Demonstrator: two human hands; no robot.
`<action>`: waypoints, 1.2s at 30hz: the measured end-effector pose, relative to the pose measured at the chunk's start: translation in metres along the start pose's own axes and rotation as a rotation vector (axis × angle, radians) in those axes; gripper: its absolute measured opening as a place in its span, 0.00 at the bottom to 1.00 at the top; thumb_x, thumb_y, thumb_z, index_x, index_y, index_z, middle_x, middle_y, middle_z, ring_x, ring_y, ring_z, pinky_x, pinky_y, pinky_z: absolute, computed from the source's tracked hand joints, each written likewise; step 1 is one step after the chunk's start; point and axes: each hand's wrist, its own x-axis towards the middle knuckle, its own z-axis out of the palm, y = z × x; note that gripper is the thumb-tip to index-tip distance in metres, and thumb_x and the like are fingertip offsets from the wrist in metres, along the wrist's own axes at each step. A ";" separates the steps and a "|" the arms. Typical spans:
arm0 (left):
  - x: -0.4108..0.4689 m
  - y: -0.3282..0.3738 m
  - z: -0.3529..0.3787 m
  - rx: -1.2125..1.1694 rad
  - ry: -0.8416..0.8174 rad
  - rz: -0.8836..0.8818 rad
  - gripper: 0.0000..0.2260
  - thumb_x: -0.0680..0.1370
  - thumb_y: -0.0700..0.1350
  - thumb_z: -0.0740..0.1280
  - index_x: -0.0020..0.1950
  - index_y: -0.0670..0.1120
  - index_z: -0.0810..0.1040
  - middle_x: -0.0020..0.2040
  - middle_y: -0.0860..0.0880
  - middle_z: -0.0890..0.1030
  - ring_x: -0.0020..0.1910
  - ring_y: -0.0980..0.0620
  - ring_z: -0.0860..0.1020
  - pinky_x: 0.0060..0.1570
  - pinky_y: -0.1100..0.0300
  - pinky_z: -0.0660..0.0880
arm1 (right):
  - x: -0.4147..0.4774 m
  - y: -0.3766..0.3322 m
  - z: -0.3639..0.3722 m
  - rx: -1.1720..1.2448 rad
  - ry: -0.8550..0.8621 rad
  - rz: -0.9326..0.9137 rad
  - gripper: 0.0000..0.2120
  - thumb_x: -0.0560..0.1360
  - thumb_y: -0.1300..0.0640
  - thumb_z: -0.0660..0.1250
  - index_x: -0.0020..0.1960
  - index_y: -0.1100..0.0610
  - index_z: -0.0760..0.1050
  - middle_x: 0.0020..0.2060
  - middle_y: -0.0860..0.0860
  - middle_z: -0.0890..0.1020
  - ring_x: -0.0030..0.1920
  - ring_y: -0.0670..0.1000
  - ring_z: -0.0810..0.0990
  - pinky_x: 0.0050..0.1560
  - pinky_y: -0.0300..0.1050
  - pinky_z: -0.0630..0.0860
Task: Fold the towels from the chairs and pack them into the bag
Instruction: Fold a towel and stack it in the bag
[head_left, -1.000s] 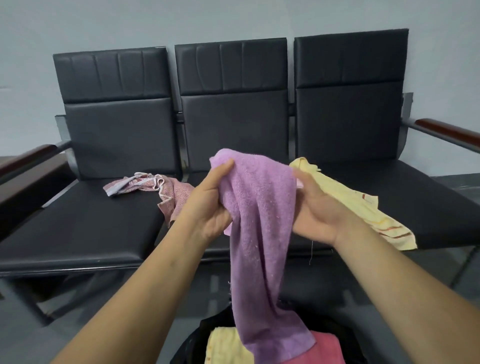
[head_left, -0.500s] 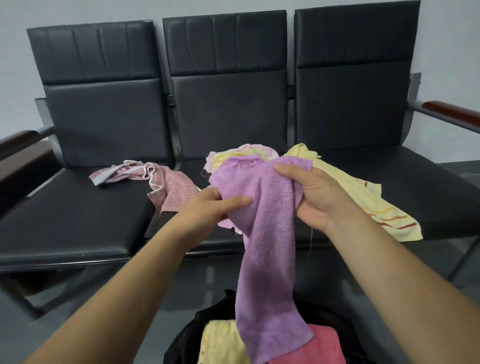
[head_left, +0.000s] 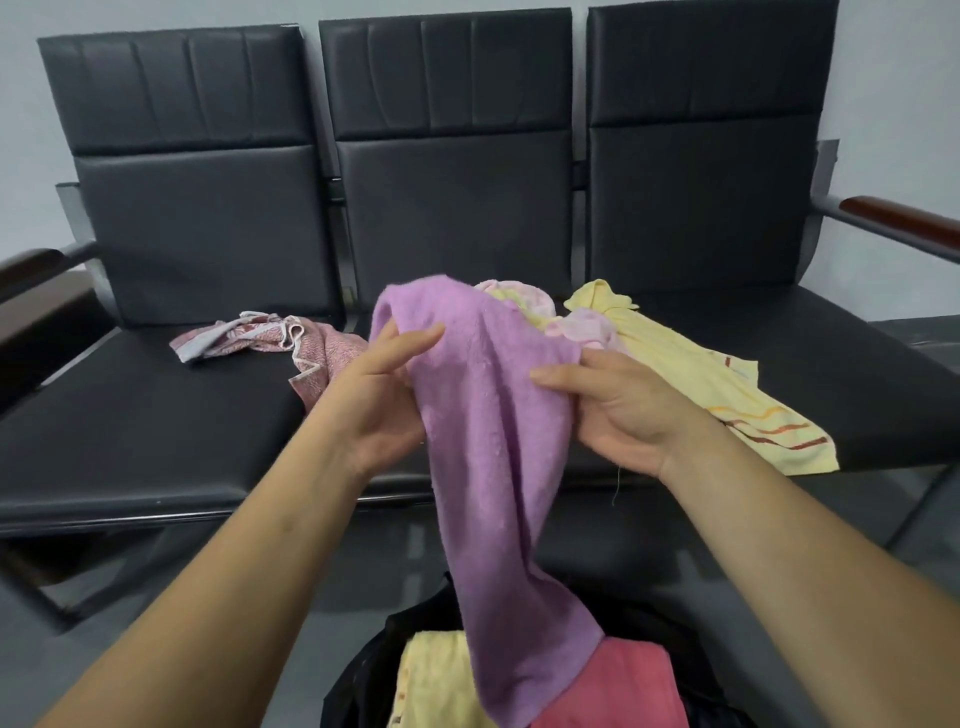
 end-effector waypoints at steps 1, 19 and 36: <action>0.001 0.003 -0.006 0.080 -0.038 0.045 0.21 0.77 0.35 0.68 0.69 0.48 0.78 0.64 0.43 0.82 0.60 0.45 0.82 0.57 0.50 0.81 | 0.000 -0.004 0.001 0.002 0.048 -0.063 0.21 0.77 0.64 0.71 0.69 0.67 0.75 0.67 0.64 0.79 0.70 0.63 0.76 0.72 0.58 0.73; -0.002 0.012 -0.005 0.252 0.134 -0.009 0.12 0.79 0.41 0.66 0.61 0.40 0.82 0.54 0.44 0.86 0.50 0.49 0.84 0.52 0.56 0.81 | -0.010 -0.030 -0.008 0.279 0.120 -0.074 0.19 0.76 0.67 0.67 0.67 0.64 0.72 0.53 0.56 0.86 0.51 0.48 0.86 0.50 0.39 0.82; -0.005 0.016 -0.004 0.276 0.091 0.002 0.16 0.77 0.52 0.68 0.58 0.43 0.83 0.49 0.48 0.86 0.47 0.52 0.83 0.51 0.58 0.78 | -0.016 -0.040 -0.008 0.307 0.059 -0.069 0.13 0.76 0.56 0.68 0.53 0.62 0.87 0.53 0.54 0.86 0.53 0.47 0.85 0.57 0.40 0.81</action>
